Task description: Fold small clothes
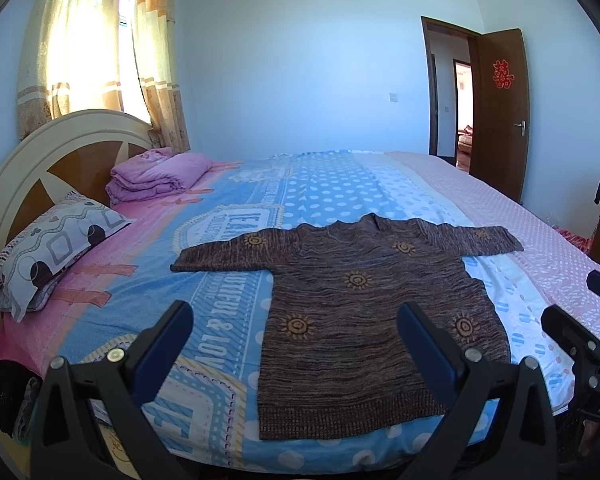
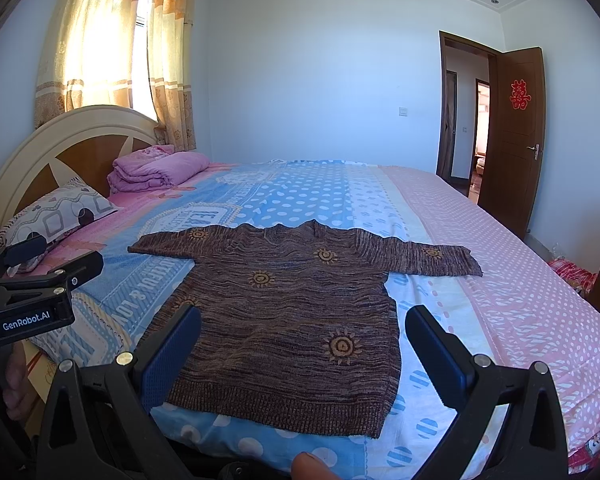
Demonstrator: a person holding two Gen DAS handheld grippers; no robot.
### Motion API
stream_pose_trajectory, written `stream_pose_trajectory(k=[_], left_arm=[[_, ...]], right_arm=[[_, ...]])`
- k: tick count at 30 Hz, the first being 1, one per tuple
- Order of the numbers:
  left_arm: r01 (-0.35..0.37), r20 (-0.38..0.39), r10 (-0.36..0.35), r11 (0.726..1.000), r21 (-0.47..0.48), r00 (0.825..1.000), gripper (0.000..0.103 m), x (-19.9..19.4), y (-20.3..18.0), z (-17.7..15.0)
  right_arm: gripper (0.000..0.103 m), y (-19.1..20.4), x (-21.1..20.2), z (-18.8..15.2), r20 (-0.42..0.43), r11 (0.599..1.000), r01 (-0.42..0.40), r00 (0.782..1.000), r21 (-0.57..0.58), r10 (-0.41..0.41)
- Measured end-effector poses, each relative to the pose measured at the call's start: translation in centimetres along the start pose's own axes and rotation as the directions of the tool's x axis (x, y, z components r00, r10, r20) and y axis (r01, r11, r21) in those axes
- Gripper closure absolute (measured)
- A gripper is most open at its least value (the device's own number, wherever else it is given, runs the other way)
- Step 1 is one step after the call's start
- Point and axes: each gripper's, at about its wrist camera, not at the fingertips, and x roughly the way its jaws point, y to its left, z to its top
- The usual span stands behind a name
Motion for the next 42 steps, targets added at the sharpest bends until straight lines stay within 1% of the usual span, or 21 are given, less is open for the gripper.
stream_pose_trajectory(k=[30,33,36,38,42], left_arm=[[-0.006,-0.013,0.005,1.000,-0.011,1.000,0.000,0.6,0.3,-0.2],[0.001,-0.020,-0.001,1.000,-0.005,1.000,0.000,1.1,0.2,-0.2],[0.019,-0.032,-0.019,1.000,-0.006,0.999,0.000,2.1,0.0,-0.1],[0.045,-0.048,-0.045,0.999,0.001,0.998,0.000,3.0,-0.3,-0.2],[0.061,-0.075,-0.059,0.998,0.023,0.995,0.000,5.2,-1.3,-0.2]], right_arm=[[0.001,-0.3,0.6,-0.1,-0.006,1.000,-0.010,1.000,-0.002,0.010],[0.001,-0.5,1.4,-0.2,-0.023,1.000,-0.029,0.999,-0.006,0.029],[0.001,-0.7,2.7,-0.6,-0.068,0.997,-0.074,0.995,-0.011,0.074],[0.001,-1.0,3.5,-1.0,-0.081,0.996,-0.087,0.993,-0.005,0.086],[0.001,-1.6,5.0,-1.5,-0.105,0.995,-0.101,0.989,0.002,0.101]])
